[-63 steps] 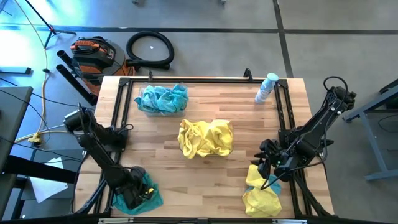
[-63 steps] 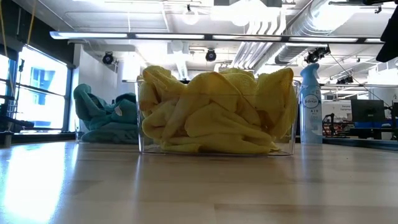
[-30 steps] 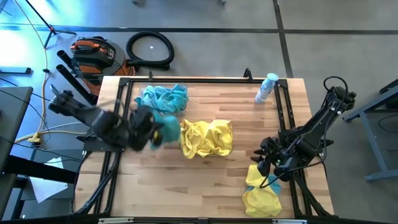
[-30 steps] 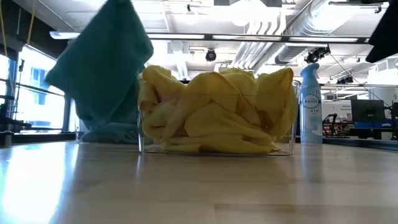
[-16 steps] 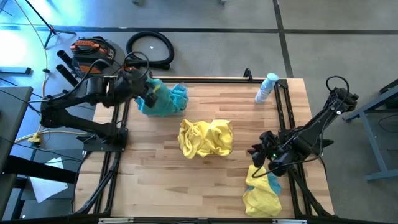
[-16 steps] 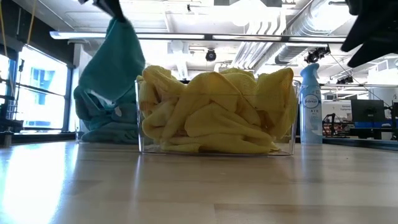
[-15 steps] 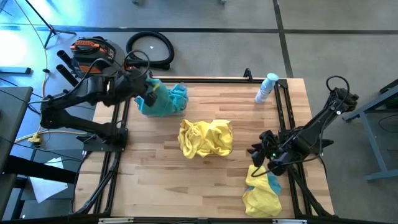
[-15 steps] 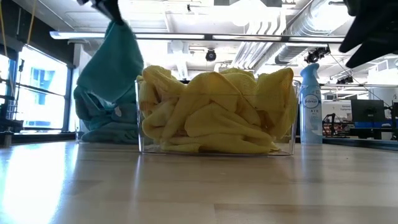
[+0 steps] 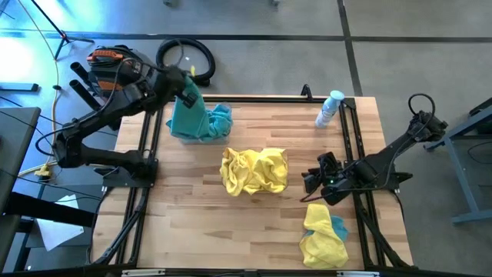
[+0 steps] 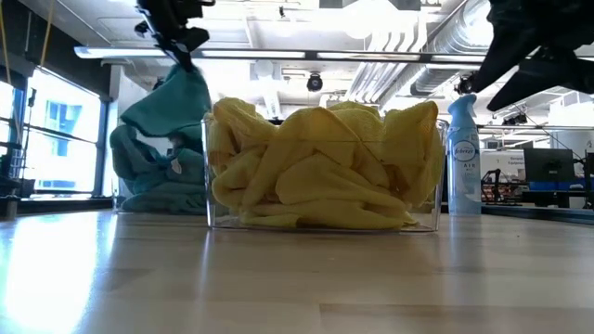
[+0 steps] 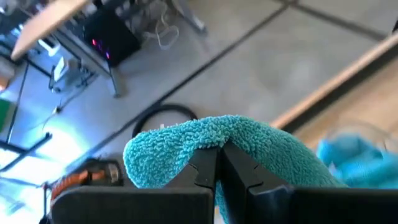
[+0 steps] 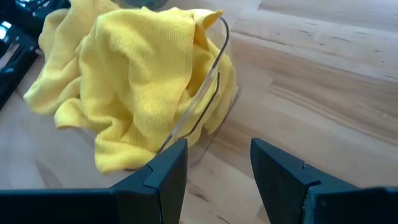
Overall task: Sort microfiber towel by color & place in baskets
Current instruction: Put the blue towel into the top transparent bin
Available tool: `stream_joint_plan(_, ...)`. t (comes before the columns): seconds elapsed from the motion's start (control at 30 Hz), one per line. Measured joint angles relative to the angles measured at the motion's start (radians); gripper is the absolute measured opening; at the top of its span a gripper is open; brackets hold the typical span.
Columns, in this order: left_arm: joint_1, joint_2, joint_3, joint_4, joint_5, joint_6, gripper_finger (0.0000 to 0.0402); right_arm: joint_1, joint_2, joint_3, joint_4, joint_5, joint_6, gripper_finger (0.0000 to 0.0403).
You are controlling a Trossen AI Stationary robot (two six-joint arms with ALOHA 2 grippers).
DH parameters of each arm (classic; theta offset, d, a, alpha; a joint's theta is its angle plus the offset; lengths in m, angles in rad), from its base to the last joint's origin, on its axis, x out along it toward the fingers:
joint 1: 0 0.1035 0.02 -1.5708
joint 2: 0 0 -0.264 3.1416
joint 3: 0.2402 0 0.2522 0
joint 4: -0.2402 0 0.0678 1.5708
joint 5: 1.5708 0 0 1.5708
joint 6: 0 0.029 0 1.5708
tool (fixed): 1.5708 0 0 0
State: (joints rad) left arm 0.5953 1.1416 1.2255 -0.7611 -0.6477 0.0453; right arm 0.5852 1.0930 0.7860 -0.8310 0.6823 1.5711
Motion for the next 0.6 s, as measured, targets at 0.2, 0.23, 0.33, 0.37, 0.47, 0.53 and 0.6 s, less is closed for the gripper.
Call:
stream_joint_plan(0.2,0.110,0.000,0.000,0.000,0.197,-0.010,0.0000,-0.025,0.000,0.000,0.023,0.000,0.000,0.0171)
stream_joint_plan(0.23,0.120,0.000,0.000,-0.032,0.259,-0.033,0.0000,-0.025,0.000,0.000,0.026,0.000,0.000,0.0171)
stream_joint_plan(0.33,0.121,-0.001,-0.026,-0.111,0.402,-0.100,0.0000,-0.025,0.000,0.000,0.029,0.000,0.000,0.0171)
stream_joint_plan(0.37,0.113,-0.001,-0.045,-0.129,0.428,-0.127,0.0000,-0.025,0.000,0.000,0.030,0.000,0.000,0.0171)
stream_joint_plan(0.47,0.083,-0.001,-0.126,-0.132,0.487,-0.196,0.0000,-0.025,0.000,0.000,0.030,0.000,0.000,0.0171)
stream_joint_plan(0.53,0.065,-0.001,-0.192,-0.119,0.513,-0.228,0.0000,-0.025,0.000,0.000,0.030,0.003,0.000,0.0171)
stream_joint_plan(0.6,0.048,0.000,-0.265,-0.082,0.513,-0.260,0.0000,-0.025,0.000,0.000,0.030,0.003,0.000,0.0171)
